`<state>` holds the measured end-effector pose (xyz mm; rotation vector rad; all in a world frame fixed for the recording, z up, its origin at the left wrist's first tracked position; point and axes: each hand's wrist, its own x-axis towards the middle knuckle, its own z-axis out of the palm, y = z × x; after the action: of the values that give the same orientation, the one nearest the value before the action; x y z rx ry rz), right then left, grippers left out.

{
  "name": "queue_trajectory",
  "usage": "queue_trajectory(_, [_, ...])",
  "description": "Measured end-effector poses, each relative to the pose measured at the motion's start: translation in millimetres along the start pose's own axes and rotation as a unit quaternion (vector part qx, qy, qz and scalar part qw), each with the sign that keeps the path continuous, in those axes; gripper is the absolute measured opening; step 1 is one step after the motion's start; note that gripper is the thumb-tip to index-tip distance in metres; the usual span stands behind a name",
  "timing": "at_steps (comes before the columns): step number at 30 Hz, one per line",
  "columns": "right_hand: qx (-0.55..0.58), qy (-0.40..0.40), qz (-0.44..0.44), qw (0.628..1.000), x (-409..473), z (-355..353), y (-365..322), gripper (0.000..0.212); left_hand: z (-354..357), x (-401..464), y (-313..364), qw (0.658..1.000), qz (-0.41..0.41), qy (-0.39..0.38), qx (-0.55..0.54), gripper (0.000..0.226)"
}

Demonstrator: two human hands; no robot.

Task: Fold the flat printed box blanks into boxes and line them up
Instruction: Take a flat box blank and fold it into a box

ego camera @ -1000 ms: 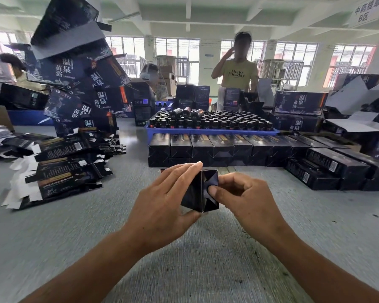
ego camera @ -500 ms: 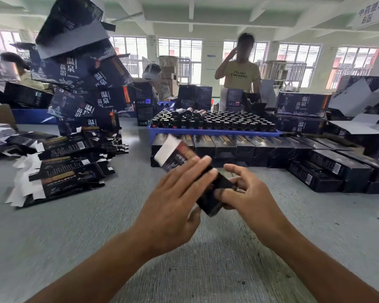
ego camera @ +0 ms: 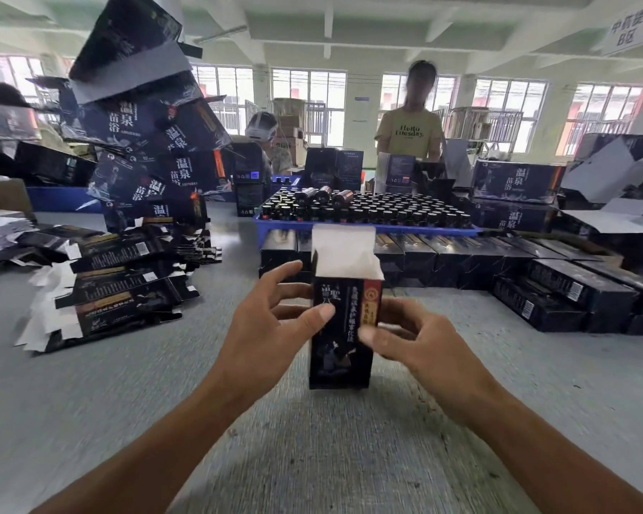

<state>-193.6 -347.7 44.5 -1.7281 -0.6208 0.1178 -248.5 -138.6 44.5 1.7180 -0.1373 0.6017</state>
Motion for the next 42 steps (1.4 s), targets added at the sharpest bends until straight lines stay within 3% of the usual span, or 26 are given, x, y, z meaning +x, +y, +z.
queue_trajectory(3, [0.047, 0.054, -0.035, 0.997, 2, -5, -1, 0.046, 3, -4, -2, 1.0, 0.005, -0.021, -0.005, 0.053])
queue_trajectory(7, [0.058, 0.062, -0.064, 0.994, 4, -5, 0, 0.033, 4, -7, -2, 0.997, 0.038, -0.043, 0.044, 0.054])
queue_trajectory(16, [-0.03, 0.052, -0.125, 0.99, -2, -1, -4, 0.054, 0, -6, -4, 0.994, 0.056, -0.07, 0.068, 0.047])
queue_trajectory(23, [-0.072, 0.028, -0.128, 0.989, -6, 1, -12, 0.036, 2, -7, 3, 0.997, 0.064, -0.046, 0.018, 0.028])
queue_trajectory(27, [-0.044, 0.036, -0.138, 0.989, -8, 3, -15, 0.037, 4, -6, 5, 0.994, 0.102, -0.023, 0.034, 0.018])
queue_trajectory(33, [0.032, 0.08, -0.153, 0.984, -8, 3, -17, 0.02, 5, -6, 5, 0.992, 0.122, -0.023, 0.036, 0.016])
queue_trajectory(39, [0.057, 0.081, -0.147, 0.984, -9, 3, -20, 0.035, 5, -6, 5, 0.993, 0.112, -0.024, 0.03, 0.016])
queue_trajectory(42, [0.05, 0.084, -0.157, 0.983, -11, 4, -22, 0.032, 5, -7, 5, 0.993, 0.115, -0.02, 0.033, 0.017])
